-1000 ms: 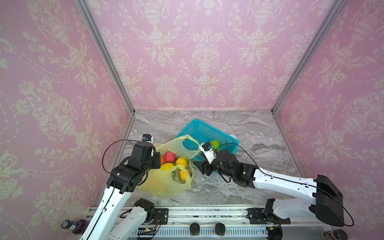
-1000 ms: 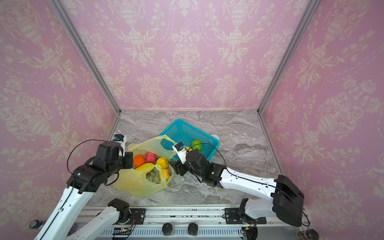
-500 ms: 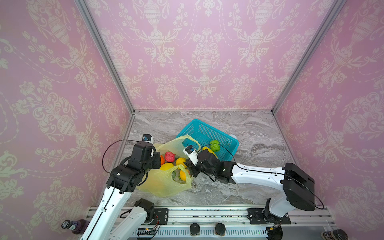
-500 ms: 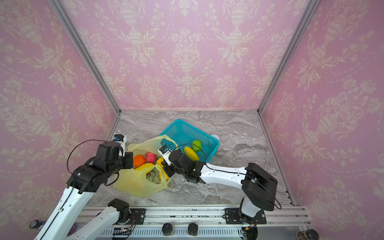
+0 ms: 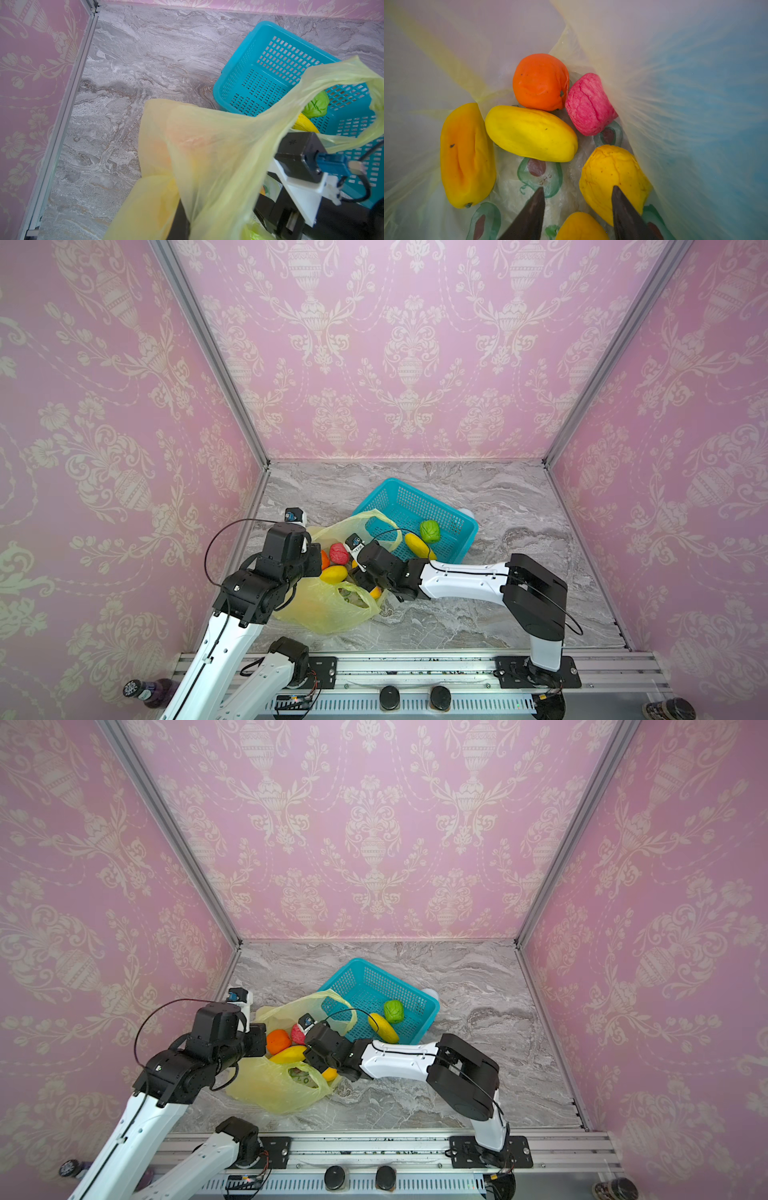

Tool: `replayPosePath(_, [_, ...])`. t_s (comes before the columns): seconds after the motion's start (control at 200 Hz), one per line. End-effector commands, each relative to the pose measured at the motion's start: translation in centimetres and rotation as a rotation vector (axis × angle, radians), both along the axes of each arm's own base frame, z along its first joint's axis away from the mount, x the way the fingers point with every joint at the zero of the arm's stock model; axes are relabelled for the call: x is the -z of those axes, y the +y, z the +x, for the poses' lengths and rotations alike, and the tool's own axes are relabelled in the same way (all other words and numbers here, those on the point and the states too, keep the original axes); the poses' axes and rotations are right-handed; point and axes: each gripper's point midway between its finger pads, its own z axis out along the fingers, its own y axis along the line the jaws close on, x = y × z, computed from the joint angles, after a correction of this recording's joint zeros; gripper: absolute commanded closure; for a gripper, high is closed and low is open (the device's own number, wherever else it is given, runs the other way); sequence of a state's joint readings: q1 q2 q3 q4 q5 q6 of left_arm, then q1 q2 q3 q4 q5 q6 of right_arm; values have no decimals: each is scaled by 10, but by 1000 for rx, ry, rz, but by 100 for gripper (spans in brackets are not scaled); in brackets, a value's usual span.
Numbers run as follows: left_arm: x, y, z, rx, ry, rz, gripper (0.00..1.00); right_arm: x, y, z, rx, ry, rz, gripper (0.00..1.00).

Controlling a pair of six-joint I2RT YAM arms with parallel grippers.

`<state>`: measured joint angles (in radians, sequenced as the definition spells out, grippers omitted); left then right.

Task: Untie the knot of the plastic bag and take out the fruit
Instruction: 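Move the open right gripper back into the bag toward the fruit, then close the right gripper on the round yellow fruit in the bag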

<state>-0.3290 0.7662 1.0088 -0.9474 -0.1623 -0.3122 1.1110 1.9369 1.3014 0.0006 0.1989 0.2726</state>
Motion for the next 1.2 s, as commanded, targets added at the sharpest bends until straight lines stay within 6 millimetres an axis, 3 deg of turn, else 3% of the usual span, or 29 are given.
replayPosePath(0.0, [3, 3, 0, -23, 3, -9, 100, 18, -10, 8, 74, 13, -81, 36])
replayPosePath(0.085, [3, 3, -1, -22, 3, -9, 100, 26, -14, 13, 115, 10, -119, 24])
replayPosePath(0.2, [2, 3, -1, -23, 2, -10, 100, 37, -18, 16, 144, 16, -157, 19])
replayPosePath(0.47, [2, 4, -1, -24, 1, -8, 100, 66, 3, 7, 100, 103, -167, 25])
replayPosePath(0.6, [2, 4, -1, -24, 2, -7, 100, 66, 6, 6, 98, 109, -162, 35])
replayPosePath(0.826, [2, 4, 0, -27, 2, -7, 100, 42, 4, 3, 100, 87, -90, 52])
replayPosePath(0.991, [3, 4, -1, -27, 3, -6, 100, 9, -1, -5, 69, 47, 11, 58])
replayPosePath(1.146, [3, 4, 0, -28, 5, -4, 100, -36, -10, -14, 41, -8, 141, 63])
replayPosePath(1.161, [3, 4, 0, -29, 4, -4, 100, -29, -16, -18, 38, -2, 131, 63])
replayPosePath(1.196, [3, 5, 0, -29, 4, -3, 100, -35, -19, -20, 30, -12, 152, 64])
